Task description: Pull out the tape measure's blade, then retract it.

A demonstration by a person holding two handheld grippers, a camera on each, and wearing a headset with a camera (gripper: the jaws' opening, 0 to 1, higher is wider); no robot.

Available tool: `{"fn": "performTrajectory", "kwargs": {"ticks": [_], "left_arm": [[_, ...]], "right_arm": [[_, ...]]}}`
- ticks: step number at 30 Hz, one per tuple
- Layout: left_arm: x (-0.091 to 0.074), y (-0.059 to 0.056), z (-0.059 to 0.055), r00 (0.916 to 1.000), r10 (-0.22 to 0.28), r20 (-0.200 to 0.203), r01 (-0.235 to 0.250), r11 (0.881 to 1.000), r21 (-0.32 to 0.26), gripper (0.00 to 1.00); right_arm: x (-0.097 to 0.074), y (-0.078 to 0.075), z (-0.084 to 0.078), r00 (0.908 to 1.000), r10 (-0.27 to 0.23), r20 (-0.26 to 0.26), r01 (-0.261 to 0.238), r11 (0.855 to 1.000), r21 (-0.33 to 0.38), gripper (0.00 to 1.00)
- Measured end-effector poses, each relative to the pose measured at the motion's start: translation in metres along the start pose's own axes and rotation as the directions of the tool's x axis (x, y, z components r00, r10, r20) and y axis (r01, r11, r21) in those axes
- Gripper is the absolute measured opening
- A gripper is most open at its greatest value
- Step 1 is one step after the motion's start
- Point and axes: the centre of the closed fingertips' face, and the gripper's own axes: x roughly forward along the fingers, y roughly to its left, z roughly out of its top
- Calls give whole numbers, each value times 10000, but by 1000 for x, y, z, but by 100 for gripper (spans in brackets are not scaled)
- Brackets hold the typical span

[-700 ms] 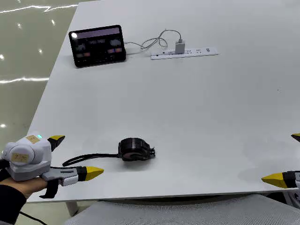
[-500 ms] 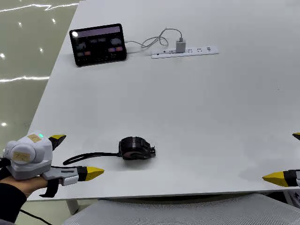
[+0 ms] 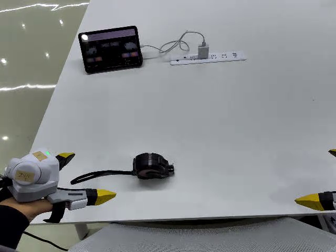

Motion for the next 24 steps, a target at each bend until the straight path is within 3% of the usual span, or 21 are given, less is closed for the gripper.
{"fn": "performTrajectory", "kwargs": {"ticks": [4, 12, 21, 24], "left_arm": [[1, 0, 1, 9999, -67, 79, 67, 10000, -39, 100], [3, 1, -3, 9997, -148, -174, 154, 9994, 313, 96], [13, -4, 2, 9957, -807, -452, 831, 9951, 542, 96], [21, -9, 6, 9916, -1083, -703, 1156, 9872, 1097, 96]], "right_arm": [[1, -1, 3, 9999, -49, 131, 50, 10000, -28, 100], [5, 0, 5, 9999, 42, 159, -41, 10000, -87, 100], [12, -1, 23, 9989, 116, 455, -99, 9993, -363, 100], [18, 2, 33, 9981, 330, 516, -297, 9976, -629, 100]]}}
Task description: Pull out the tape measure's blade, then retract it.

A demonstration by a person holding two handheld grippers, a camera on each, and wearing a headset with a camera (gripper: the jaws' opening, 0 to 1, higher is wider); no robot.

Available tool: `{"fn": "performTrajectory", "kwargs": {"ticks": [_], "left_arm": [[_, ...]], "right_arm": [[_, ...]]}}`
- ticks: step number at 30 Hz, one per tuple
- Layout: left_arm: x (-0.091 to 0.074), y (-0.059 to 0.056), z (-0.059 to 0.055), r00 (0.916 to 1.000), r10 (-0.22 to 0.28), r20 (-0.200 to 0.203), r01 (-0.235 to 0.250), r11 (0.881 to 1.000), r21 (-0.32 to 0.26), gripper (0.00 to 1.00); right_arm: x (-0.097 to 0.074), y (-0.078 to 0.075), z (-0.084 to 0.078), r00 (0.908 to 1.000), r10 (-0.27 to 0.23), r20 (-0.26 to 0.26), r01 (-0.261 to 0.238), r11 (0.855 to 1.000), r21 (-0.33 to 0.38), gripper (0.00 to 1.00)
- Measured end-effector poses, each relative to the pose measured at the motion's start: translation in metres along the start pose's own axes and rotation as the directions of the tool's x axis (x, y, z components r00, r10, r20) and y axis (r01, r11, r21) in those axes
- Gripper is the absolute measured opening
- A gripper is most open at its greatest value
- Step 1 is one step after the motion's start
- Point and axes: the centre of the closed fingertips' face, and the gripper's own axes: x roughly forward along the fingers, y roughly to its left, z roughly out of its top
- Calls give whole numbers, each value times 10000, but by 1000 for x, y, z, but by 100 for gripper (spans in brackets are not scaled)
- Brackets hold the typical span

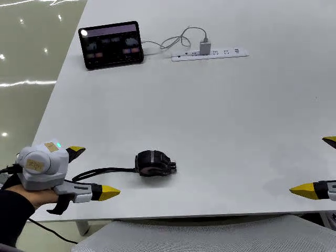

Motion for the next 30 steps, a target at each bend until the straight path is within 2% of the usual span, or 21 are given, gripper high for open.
{"fn": "performTrajectory", "kwargs": {"ticks": [3, 5, 6, 11, 17, 24, 27, 28, 30], "left_arm": [[9, -5, 7, 9991, -417, -123, 421, 9986, 322, 96], [15, -8, 10, 9979, -602, -242, 617, 9959, 664, 96], [19, -12, 13, 9958, -851, -339, 877, 9926, 844, 96], [37, -21, 28, 9893, -1334, -595, 1409, 9789, 1478, 93], [50, -24, 42, 9815, -1676, -927, 1840, 9597, 2125, 89], [62, -26, 45, 9695, -1853, -1607, 2248, 9333, 2801, 81], [66, -34, 43, 9573, -2081, -2007, 2648, 9097, 3199, 74], [68, -36, 43, 9567, -2085, -2031, 2675, 9048, 3313, 72], [75, -37, 42, 9500, -2261, -2154, 2882, 9004, 3259, 69]], "right_arm": [[8, 3, 8, 9998, 159, -80, -163, 9982, -583, 100], [13, 6, 13, 9996, 292, -59, -295, 9977, -609, 100], [17, 9, 16, 9989, 454, -104, -460, 9972, -593, 100], [34, 22, 35, 9955, 950, -8, -946, 9903, -1015, 99], [50, 33, 55, 9893, 1450, 148, -1413, 9790, -1471, 98], [69, 50, 75, 9781, 2073, 196, -1998, 9608, -1922, 94], [78, 61, 82, 9714, 2367, 159, -2284, 9510, -2083, 93], [83, 66, 86, 9676, 2521, 166, -2427, 9455, -2170, 92], [90, 73, 91, 9627, 2701, 143, -2595, 9374, -2320, 91]]}}
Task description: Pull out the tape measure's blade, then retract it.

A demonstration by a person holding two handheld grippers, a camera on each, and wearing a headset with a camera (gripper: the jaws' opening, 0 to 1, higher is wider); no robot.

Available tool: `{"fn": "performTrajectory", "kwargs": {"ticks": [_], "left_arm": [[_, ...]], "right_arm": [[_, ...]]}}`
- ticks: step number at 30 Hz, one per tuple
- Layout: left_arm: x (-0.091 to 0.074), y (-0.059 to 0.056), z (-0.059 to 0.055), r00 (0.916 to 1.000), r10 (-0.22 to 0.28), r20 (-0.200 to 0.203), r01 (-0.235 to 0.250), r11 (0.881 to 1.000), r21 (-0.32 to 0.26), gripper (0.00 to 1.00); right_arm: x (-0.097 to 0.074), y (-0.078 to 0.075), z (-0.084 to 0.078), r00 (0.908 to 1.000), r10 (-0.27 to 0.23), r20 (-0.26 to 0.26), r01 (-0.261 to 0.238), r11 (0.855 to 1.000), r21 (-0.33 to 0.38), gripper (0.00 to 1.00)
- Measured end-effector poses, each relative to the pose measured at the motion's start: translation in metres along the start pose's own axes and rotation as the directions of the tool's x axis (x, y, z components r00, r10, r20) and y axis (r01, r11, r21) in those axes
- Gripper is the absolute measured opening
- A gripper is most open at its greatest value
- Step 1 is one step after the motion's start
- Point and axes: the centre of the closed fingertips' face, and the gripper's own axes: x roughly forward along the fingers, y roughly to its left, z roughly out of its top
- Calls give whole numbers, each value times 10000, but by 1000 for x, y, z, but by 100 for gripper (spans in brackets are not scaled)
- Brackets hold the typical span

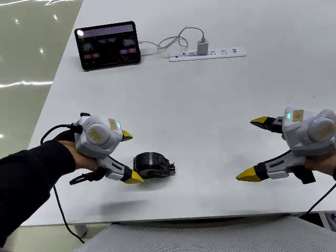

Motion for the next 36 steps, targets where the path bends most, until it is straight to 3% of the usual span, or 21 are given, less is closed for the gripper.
{"fn": "performTrajectory", "kwargs": {"ticks": [9, 12, 13, 14, 15, 22, 24, 26, 36], "left_arm": [[11, -8, 12, 9991, -424, -73, 427, 9979, 490, 50], [14, -12, 11, 9973, -641, -366, 674, 9930, 970, 43], [16, -17, 5, 9924, -974, -747, 1058, 9874, 1178, 39], [18, -17, 4, 9906, -1017, -912, 1133, 9847, 1324, 33], [20, -16, 6, 9926, -914, -795, 1018, 9852, 1377, 31], [19, -17, 6, 9900, -1040, -951, 1203, 9750, 1866, 30], [19, -19, 5, 9888, -1171, -930, 1350, 9666, 2177, 30], [19, -18, 5, 9894, -1142, -896, 1300, 9720, 1959, 30], [22, -18, 3, 9910, -960, -936, 1153, 9664, 2298, 31]], "right_arm": [[37, 19, 18, 9948, 1014, -70, -1017, 9924, -688, 77], [50, 23, 22, 9923, 1231, -128, -1238, 9887, -847, 72], [55, 24, 23, 9911, 1324, -123, -1330, 9869, -911, 71], [58, 26, 25, 9901, 1404, -89, -1405, 9851, -987, 70], [62, 27, 26, 9889, 1487, -61, -1485, 9834, -1041, 67], [86, 33, 33, 9842, 1769, -71, -1763, 9759, -1283, 58], [93, 38, 31, 9817, 1888, -259, -1905, 9704, -1482, 54], [100, 42, 30, 9792, 1996, -370, -2029, 9679, -1480, 52], [136, 56, 23, 9656, 2417, -962, -2550, 9526, -1661, 39]]}}
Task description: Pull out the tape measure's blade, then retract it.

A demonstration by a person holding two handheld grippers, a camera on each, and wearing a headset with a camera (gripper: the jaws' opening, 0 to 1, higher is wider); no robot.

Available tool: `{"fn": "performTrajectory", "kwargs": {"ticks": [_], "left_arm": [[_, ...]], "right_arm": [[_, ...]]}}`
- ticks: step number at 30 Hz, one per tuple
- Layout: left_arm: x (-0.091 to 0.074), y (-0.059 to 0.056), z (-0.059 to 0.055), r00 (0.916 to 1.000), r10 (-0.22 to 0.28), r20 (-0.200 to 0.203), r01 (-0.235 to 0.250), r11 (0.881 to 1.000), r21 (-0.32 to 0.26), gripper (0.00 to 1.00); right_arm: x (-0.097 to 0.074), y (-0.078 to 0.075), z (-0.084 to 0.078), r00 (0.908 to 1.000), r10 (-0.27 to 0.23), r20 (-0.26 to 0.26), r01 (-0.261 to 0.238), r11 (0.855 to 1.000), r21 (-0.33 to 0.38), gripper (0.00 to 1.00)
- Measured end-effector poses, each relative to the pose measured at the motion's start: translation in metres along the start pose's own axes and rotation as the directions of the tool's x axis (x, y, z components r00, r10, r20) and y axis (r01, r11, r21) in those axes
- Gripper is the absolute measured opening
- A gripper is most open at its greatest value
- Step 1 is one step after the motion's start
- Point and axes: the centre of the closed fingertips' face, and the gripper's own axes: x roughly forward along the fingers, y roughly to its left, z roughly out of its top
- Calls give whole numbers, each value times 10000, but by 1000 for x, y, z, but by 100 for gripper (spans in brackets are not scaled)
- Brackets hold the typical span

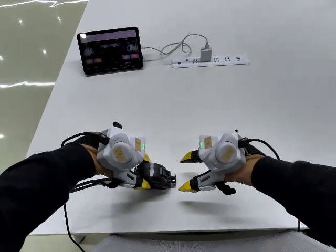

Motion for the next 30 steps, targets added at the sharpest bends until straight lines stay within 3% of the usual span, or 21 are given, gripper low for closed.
{"fn": "performTrajectory", "kwargs": {"ticks": [7, 20, 26, 30], "left_arm": [[0, -1, 1, 9999, -112, 70, 113, 9999, -65, 31], [3, -1, -1, 9996, -246, -155, 244, 9996, -140, 31], [3, -2, -2, 9992, -250, -320, 231, 9981, -563, 31], [3, -2, -2, 9992, -273, -292, 257, 9982, -548, 31]], "right_arm": [[18, 4, -4, 9991, 199, -374, -211, 9992, -327, 31], [25, 2, -10, 9976, 198, -666, -224, 9990, -397, 12], [26, 2, -10, 9979, 153, -627, -163, 9997, -158, 10], [25, 2, -11, 9975, 154, -684, -165, 9997, -159, 9]]}}
